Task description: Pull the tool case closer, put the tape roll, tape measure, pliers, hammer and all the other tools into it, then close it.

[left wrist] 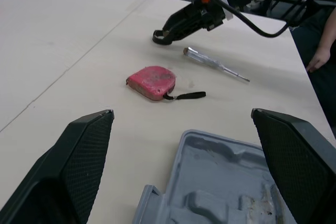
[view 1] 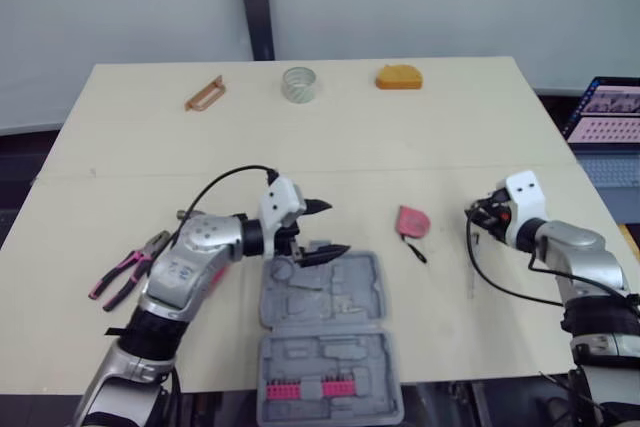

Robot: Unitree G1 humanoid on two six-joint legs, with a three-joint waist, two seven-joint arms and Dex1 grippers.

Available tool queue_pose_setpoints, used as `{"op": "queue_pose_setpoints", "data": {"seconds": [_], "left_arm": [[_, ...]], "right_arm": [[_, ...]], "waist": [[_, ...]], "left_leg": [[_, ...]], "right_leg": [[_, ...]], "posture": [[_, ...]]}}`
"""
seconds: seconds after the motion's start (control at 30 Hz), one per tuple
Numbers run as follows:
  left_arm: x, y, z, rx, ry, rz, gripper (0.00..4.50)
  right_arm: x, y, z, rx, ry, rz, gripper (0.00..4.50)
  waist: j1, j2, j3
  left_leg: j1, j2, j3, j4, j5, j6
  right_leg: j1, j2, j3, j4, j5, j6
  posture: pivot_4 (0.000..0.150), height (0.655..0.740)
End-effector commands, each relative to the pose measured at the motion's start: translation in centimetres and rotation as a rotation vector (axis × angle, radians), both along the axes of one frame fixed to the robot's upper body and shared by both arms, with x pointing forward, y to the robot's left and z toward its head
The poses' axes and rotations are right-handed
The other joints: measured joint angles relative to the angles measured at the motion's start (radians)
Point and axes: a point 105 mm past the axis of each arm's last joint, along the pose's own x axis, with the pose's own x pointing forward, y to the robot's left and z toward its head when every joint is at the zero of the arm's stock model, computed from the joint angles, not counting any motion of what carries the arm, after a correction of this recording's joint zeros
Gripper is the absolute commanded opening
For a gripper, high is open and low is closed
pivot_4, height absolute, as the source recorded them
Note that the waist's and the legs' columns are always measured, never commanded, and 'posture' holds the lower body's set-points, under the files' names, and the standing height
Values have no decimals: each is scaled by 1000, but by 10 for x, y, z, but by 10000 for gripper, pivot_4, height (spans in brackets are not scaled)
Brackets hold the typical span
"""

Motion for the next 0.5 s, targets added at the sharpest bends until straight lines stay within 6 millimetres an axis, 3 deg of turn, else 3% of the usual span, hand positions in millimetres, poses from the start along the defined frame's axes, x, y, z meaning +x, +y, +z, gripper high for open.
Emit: {"op": "queue_pose_setpoints", "data": {"seconds": [0.03, 0.5], "left_arm": [[2, -18, 13, -35, -80, -20, 45000], [0, -28, 13, -52, -94, -30, 45000]], "right_arm": [[8, -7, 9, -18, -48, -43, 17170], [15, -16, 0, -18, -22, -96, 17170]], "waist": [[0, 0, 0], [0, 0, 0]], "left_leg": [[-1, 0, 0, 1, 0, 0], [-1, 0, -1, 3, 0, 0]], "right_leg": [[0, 0, 0, 0, 0, 0], [0, 0, 0, 0, 0, 0]], "posture": [[1500, 7400], [1500, 7400]]}}
